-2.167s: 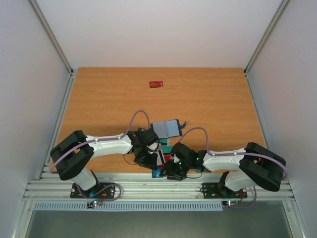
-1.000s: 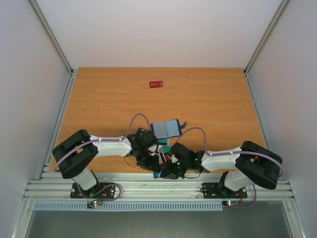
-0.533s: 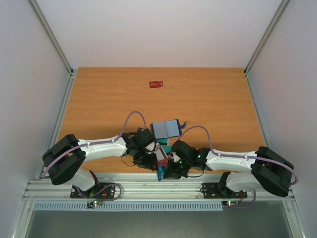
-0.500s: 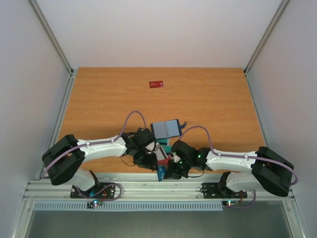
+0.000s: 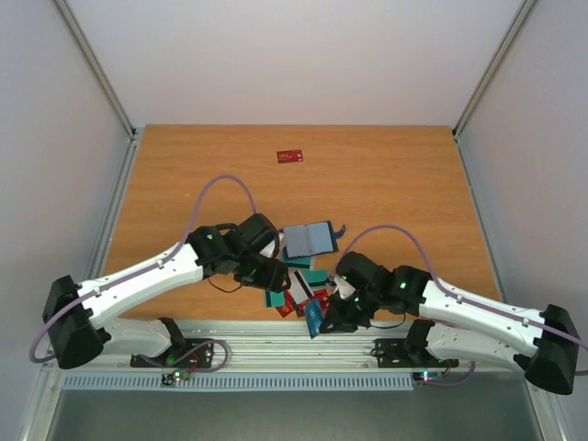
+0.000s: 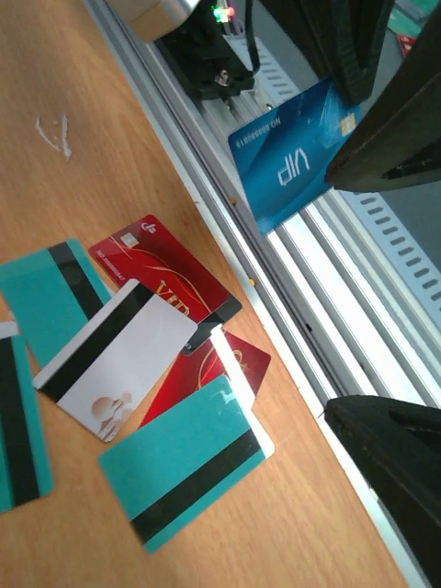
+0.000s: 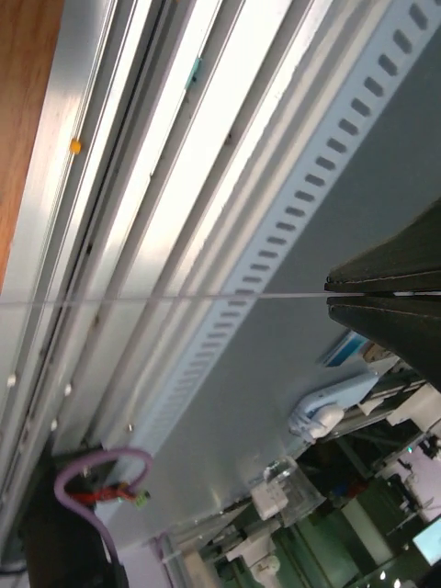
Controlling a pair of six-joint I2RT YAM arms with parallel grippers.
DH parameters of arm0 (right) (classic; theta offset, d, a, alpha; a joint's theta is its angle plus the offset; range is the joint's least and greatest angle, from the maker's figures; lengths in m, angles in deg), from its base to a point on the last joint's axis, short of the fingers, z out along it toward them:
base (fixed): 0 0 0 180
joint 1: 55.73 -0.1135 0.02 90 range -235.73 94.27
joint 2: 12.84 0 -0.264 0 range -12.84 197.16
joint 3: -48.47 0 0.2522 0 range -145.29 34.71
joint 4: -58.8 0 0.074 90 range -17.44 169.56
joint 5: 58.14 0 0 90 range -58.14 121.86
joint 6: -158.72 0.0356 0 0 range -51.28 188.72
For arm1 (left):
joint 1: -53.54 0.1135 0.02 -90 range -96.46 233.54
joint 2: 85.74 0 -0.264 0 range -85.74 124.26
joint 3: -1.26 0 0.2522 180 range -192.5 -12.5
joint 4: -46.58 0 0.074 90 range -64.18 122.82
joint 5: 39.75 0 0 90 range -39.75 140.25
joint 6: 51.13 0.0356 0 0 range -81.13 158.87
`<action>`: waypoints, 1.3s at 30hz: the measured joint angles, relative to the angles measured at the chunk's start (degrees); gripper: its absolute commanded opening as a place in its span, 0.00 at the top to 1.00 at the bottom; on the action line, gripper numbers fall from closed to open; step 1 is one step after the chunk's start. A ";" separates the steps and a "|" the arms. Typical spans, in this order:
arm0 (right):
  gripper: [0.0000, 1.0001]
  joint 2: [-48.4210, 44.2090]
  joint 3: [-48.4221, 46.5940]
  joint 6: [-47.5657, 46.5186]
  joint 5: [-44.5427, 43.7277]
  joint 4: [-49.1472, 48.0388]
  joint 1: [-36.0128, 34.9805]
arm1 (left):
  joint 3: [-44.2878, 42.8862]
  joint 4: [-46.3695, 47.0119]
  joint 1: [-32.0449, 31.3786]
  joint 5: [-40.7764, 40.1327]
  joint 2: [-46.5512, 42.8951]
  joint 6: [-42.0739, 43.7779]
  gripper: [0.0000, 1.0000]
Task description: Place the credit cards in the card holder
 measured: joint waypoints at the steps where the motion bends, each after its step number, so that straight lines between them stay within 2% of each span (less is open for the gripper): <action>1: 0.99 -0.52 -1.70 -0.74 -0.26 1.84 0.00 | -1.57 -1.79 0.26 -0.83 -0.63 -0.57 0.25; 3: 0.99 -0.87 -5.27 -2.19 -1.16 5.03 0.02 | -4.15 -4.52 0.74 -1.92 -1.09 -0.52 0.16; 5: 0.99 -0.68 -9.62 -3.72 -2.25 7.96 0.28 | -6.82 -7.23 1.60 -2.51 -1.09 -0.59 0.02; 9: 0.99 0.37 -17.18 -6.88 -3.19 11.30 2.89 | -14.45 -11.10 4.63 -2.73 -1.40 -0.96 0.01; 13: 0.99 2.12 -21.31 -9.81 -1.14 12.59 10.71 | -19.08 -11.10 8.52 -1.03 -2.82 -0.20 0.01; 17: 0.99 4.48 -25.38 -11.91 4.44 12.44 19.96 | -19.39 -8.13 13.57 4.63 -4.15 -0.13 0.10; 21: 0.99 8.02 -31.61 -12.98 10.69 9.64 26.77 | -17.81 0.26 17.92 12.68 -4.42 -1.75 0.23; 24: 0.99 11.56 -35.91 -12.28 15.54 3.98 30.58 | -16.70 6.91 21.33 18.03 -4.37 -3.72 0.31; 30: 0.99 16.70 -39.71 -8.04 20.98 -7.89 33.07 | -16.02 22.10 27.93 28.28 -2.69 -9.90 0.41; 32: 0.99 17.46 -39.89 -6.38 22.21 -11.67 33.07 | -16.00 26.93 29.42 31.12 -1.73 -12.31 0.47; 37: 0.99 18.64 -40.00 -3.48 24.70 -18.18 33.07 | -15.98 35.95 31.23 36.00 1.09 -17.42 0.56; 39: 0.99 19.04 -40.09 -2.38 25.64 -20.52 33.09 | -16.00 38.32 31.36 37.20 2.38 -18.86 0.63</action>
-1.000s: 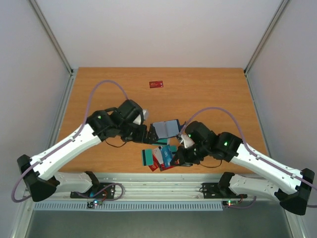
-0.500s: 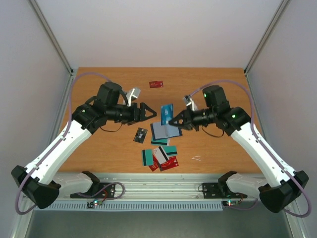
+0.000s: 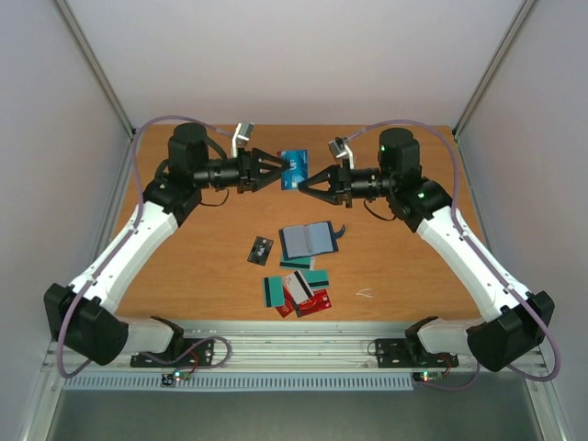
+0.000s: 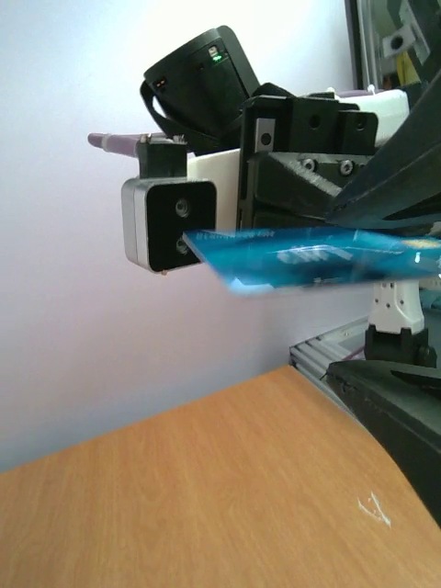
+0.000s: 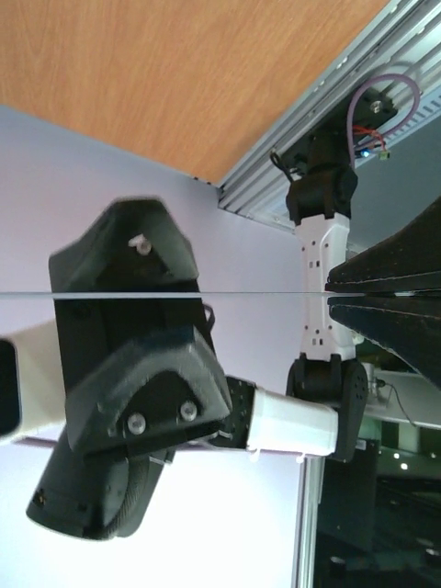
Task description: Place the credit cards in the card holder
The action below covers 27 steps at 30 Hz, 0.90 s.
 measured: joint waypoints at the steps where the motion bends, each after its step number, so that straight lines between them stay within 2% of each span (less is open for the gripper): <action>1: 0.99 0.20 -0.17 0.48 0.42 -0.98 -0.02 | 0.00 0.98 0.04 0.37 0.63 -0.48 0.67; 5: 0.99 0.90 -1.09 1.68 1.31 -3.39 0.00 | 1.07 7.21 0.07 1.88 1.66 -3.98 0.87; 7: 0.95 1.29 -1.55 1.95 1.60 -3.50 0.00 | 2.01 11.74 0.07 2.80 1.66 -6.36 0.98; 9: 0.65 1.88 -1.99 2.14 1.70 -3.43 0.00 | 2.89 15.56 0.07 3.34 1.68 -8.98 1.00; 10: 0.57 2.19 -2.16 2.23 1.77 -3.08 0.04 | 3.23 17.57 0.11 3.72 1.68 -10.03 1.00; 11: 0.53 2.73 -2.64 2.21 1.79 -2.80 0.09 | 3.61 19.23 0.13 3.89 1.68 -11.15 1.00; 13: 0.53 3.76 -4.07 1.29 1.70 -1.84 0.26 | 4.17 21.00 0.11 3.98 1.70 -12.72 1.00; 21: 0.77 4.76 -6.75 0.15 2.01 -0.87 3.50 | 5.73 23.17 0.11 4.00 1.70 -15.41 1.00; 27: 0.80 5.90 -8.26 -0.09 3.04 -0.83 3.85 | 6.32 24.46 0.11 3.96 1.70 -16.24 1.00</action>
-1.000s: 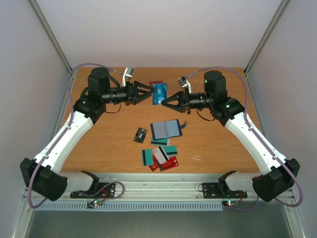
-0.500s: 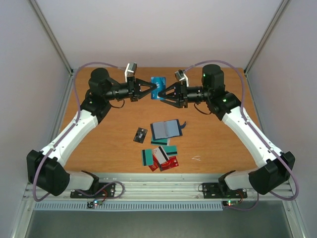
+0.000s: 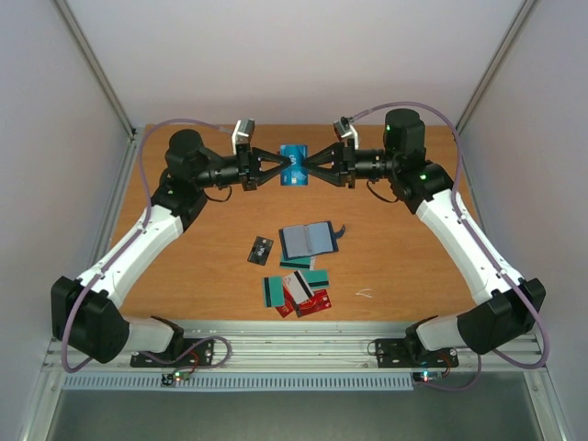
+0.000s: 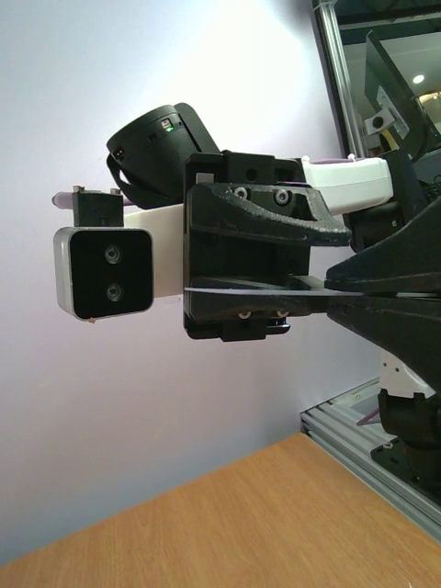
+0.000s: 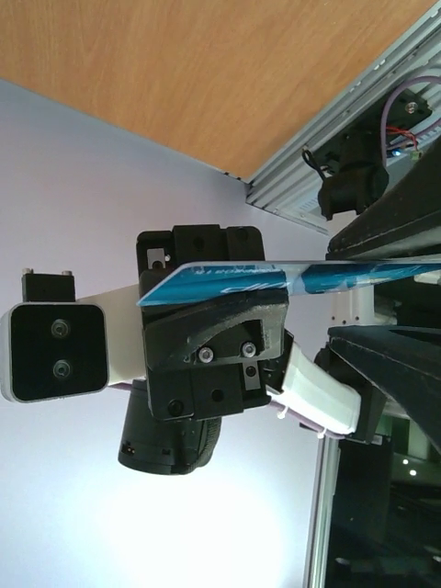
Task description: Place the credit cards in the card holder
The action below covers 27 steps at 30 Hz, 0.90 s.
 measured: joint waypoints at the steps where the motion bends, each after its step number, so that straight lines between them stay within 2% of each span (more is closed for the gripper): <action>1: 0.82 0.07 -0.02 -0.02 0.17 0.00 0.00 | 0.00 0.13 0.00 0.02 0.00 -0.15 1.00; 10: 0.95 1.40 -0.11 -1.42 1.27 1.62 0.00 | 0.44 1.11 0.00 0.76 1.01 -0.42 0.99; 13: 0.99 2.01 -0.11 -2.16 1.09 2.38 0.17 | 0.94 2.16 0.00 1.09 1.90 -0.57 0.95; 15: 0.99 2.71 -0.11 -2.67 0.94 3.08 0.28 | 1.40 2.64 0.17 1.33 2.54 -0.66 0.87; 17: 0.99 3.23 -0.11 -3.52 0.59 4.20 0.37 | 1.95 2.78 0.31 1.46 3.34 -0.79 0.72; 20: 0.99 3.37 -0.11 -5.64 -0.13 7.21 0.85 | 2.34 0.79 0.26 1.38 4.44 0.31 0.56; 23: 0.99 3.32 0.20 -9.20 -1.68 11.72 2.91 | 1.53 -9.49 0.20 -0.44 4.55 5.81 0.50; 27: 0.99 2.75 3.41 -14.12 -5.29 17.51 6.45 | -1.09 -27.96 0.20 -6.38 5.64 18.67 0.54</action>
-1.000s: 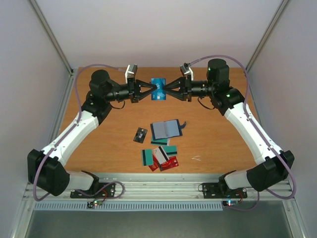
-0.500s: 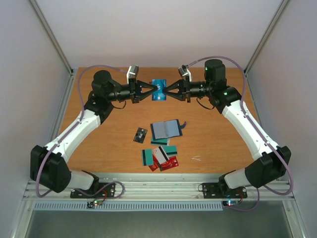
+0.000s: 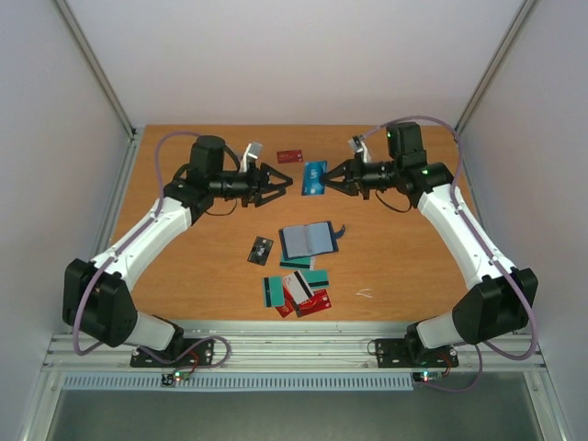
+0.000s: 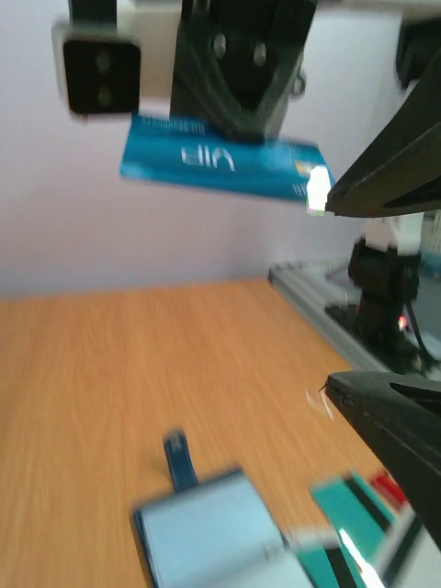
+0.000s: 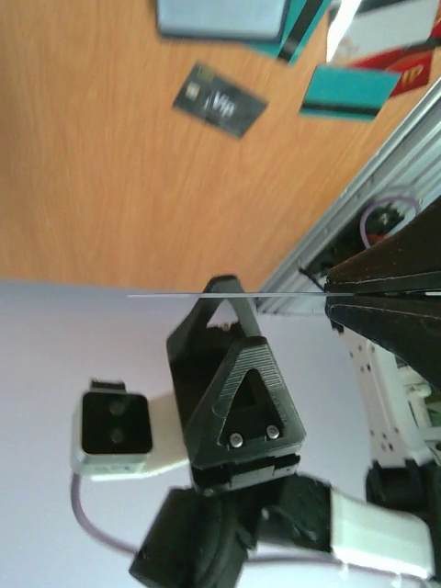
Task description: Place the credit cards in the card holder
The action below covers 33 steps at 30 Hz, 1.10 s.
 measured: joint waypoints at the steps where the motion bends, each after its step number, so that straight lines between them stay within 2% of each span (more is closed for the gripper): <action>1: 0.99 0.00 0.94 -1.46 -1.11 1.49 0.66 | -0.13 -3.74 0.00 -1.73 0.42 3.17 0.57; 7: 0.99 0.24 6.56 -8.63 -7.02 7.50 1.16 | 0.00 -20.87 -0.35 -11.32 5.79 16.72 0.72; 11: 0.99 2.25 8.20 -13.11 -10.23 8.98 1.20 | 0.11 -25.46 -1.40 -14.93 10.95 20.72 0.76; 24: 0.99 16.20 11.61 -20.48 -11.19 1.73 1.22 | -5.49 -27.67 -3.87 -18.45 25.68 26.62 0.87; 33: 0.99 23.08 11.96 -23.04 -9.70 -3.10 1.27 | -7.63 -28.04 -3.87 -18.25 29.77 29.90 0.90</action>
